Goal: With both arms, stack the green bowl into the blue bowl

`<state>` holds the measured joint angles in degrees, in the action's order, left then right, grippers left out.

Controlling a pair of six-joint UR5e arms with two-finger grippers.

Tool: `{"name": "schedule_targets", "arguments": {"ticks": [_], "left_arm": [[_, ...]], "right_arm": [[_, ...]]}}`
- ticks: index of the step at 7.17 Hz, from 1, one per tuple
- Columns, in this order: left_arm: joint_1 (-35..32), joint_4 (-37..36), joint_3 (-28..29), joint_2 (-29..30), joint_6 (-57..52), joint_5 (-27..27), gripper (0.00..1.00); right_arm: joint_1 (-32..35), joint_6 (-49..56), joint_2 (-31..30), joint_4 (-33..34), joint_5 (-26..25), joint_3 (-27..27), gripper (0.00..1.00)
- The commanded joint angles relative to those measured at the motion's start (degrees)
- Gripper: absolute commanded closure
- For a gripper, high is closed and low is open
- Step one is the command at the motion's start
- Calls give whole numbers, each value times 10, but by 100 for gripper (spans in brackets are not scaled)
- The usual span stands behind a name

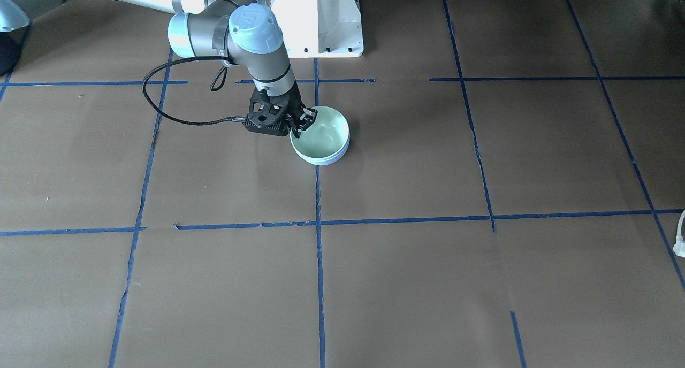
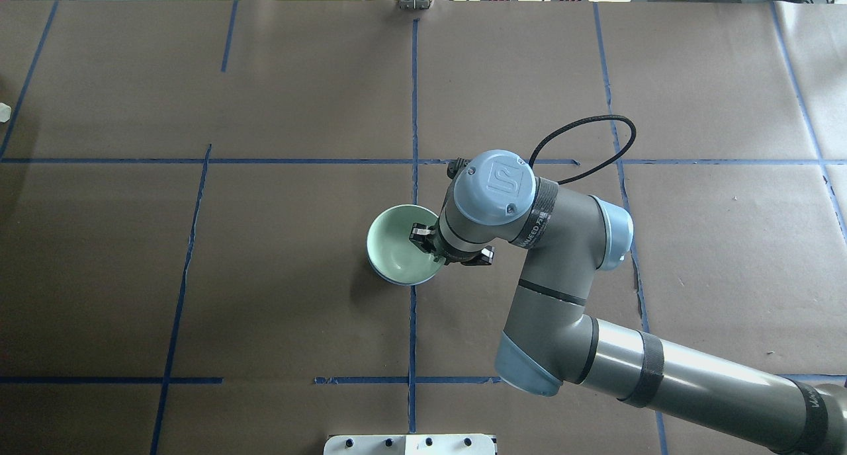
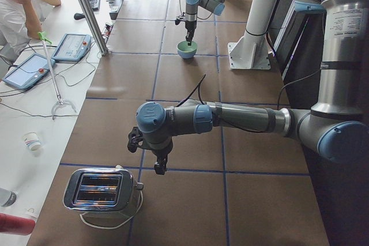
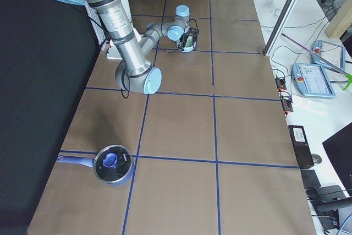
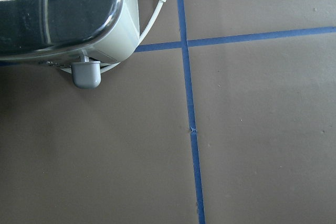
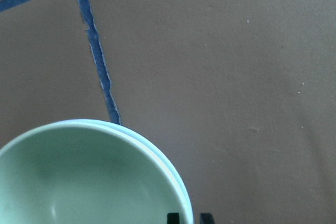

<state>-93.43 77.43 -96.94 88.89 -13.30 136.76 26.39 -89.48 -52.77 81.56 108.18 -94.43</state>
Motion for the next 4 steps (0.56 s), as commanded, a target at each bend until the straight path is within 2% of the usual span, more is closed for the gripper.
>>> {"name": "schedule_targets", "arguments": {"ticks": [1, 3, 4], "left_arm": [[1, 0, 0, 1, 0, 0, 0], [1, 0, 0, 1, 0, 0, 0], [2, 0, 0, 1, 14, -1, 0]], "right_arm": [[13, 5, 0, 7, 8, -21, 0], [40, 28, 0, 52, 25, -47, 0], [81, 85, -4, 101, 63, -60, 0]]}}
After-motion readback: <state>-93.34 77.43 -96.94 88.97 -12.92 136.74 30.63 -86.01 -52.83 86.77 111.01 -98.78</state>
